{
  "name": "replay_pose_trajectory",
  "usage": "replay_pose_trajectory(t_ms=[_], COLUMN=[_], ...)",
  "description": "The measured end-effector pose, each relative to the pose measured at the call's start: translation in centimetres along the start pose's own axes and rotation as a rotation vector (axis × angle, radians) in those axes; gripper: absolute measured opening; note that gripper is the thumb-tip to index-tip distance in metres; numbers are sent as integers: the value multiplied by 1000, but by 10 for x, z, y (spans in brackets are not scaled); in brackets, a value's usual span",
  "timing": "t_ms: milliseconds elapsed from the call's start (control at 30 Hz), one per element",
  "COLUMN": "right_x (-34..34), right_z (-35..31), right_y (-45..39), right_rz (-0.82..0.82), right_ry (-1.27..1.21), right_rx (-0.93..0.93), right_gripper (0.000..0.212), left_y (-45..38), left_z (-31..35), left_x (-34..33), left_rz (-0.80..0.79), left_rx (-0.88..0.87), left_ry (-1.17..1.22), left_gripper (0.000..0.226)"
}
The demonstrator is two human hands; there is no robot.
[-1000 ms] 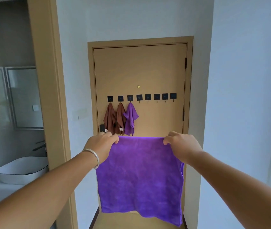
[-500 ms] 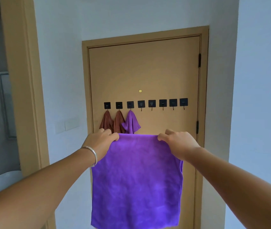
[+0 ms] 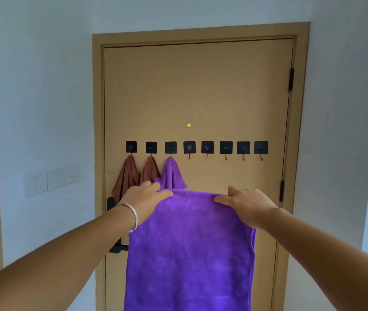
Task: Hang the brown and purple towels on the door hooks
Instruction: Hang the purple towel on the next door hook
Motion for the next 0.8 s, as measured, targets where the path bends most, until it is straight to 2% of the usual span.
replay_pose_trajectory(t_ms=[167,400,567,800], right_x=[-36,-78,-106,-141], right_z=[27,56,83,112], right_y=[-82,-177,-230,-302], right_rz=[-32,-16,-19,9], right_ry=[61,131,150,114], right_rx=[-45,-122,-182,-218], right_gripper=[60,52,48,44], left_y=[-63,-150,-207,-274], left_z=[-34,-73,-89,-116], left_x=[-61,-125,-166,-206], left_rz=[-2,-19,-75,-107], left_rx=[-36,-28,12,89], left_ry=[-16,4,21,-16], left_gripper=[83,71,77,73])
Point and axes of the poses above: each hand's wrist, its own y-axis away from the middle knuckle, its own x-axis out of the back of the hand, z = x × y, the point moved 10 cm from there along -y, towards the middle knuckle, and after that the axes turned 8 degrees about z, right-handed, at the moved point
